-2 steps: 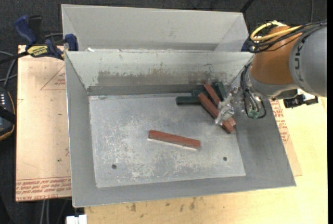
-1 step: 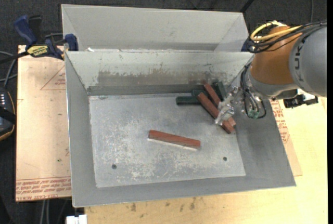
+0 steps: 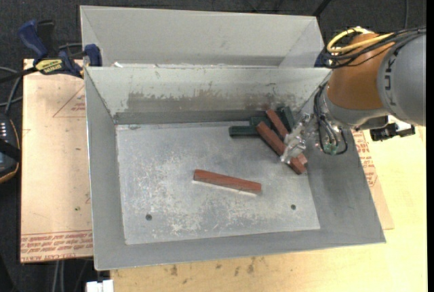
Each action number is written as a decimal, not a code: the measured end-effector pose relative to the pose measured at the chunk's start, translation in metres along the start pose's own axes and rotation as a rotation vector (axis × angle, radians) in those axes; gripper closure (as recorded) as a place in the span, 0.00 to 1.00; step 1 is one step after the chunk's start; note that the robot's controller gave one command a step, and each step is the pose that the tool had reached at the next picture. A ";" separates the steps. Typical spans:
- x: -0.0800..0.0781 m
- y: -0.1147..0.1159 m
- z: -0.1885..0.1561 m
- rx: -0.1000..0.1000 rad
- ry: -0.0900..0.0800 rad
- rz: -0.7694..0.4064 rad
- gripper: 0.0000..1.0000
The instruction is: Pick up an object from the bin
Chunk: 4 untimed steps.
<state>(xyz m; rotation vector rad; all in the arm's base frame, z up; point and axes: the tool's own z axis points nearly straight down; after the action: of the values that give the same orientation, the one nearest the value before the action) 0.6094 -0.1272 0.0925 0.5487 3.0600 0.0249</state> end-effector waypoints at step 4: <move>0.004 -0.003 -0.030 0.020 0.032 -0.001 1.00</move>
Offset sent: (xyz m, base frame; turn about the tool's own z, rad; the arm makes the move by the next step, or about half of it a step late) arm -0.0002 0.0000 0.0318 -0.0003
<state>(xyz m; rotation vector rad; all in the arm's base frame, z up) 0.6038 -0.1289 0.1220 0.5528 3.0951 0.0023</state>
